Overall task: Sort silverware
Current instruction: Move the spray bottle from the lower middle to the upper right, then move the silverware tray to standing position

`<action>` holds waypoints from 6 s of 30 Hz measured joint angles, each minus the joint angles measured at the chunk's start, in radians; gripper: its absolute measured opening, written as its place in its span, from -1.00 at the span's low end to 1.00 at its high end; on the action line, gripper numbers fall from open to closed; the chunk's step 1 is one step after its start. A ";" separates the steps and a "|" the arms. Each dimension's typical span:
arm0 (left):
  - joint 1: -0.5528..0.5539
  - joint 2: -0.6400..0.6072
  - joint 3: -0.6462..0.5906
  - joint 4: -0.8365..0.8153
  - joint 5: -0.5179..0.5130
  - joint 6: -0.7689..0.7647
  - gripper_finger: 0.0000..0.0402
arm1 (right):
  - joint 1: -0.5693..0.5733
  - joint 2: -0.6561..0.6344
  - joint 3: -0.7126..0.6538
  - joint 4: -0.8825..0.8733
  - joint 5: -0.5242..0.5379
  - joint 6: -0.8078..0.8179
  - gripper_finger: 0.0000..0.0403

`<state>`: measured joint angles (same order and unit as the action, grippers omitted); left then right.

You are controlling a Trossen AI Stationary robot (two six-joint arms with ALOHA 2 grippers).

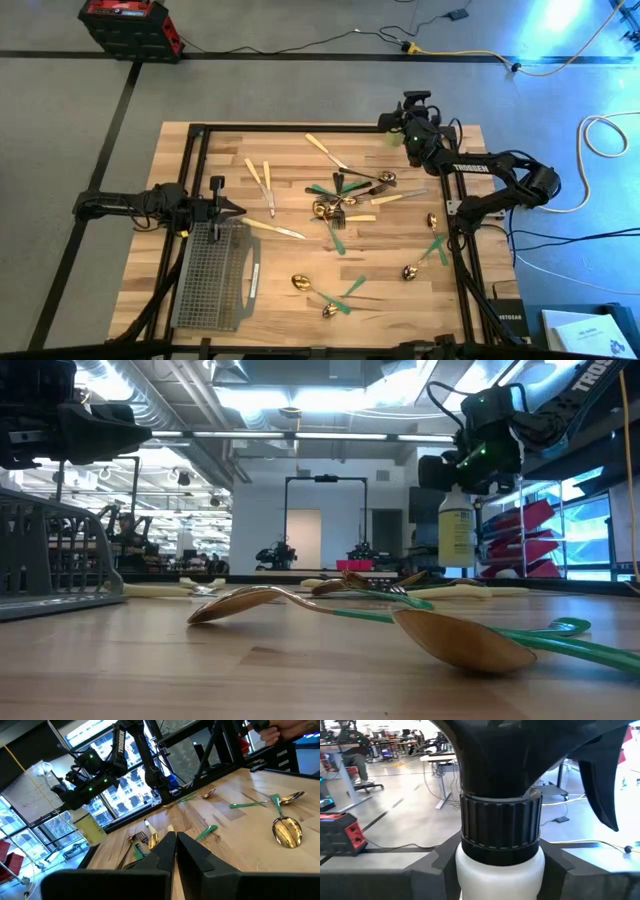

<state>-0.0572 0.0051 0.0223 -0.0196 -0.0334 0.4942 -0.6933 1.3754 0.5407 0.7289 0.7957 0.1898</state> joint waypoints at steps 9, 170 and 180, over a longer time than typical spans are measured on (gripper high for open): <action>0.000 0.000 0.000 0.000 0.000 0.000 -1.00 | 0.000 0.000 0.000 -0.002 0.006 -0.010 -0.21; 0.000 0.000 0.000 0.000 0.000 0.000 -1.00 | 0.985 0.000 -0.248 0.318 0.486 -0.040 0.74; 0.000 0.000 0.000 0.000 0.000 0.000 -1.00 | 1.082 0.000 -0.238 0.307 0.133 -0.037 0.74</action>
<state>-0.0570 0.0051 0.0219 -0.0196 -0.0334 0.4942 0.3889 1.3754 0.3032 1.0363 0.9285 0.1532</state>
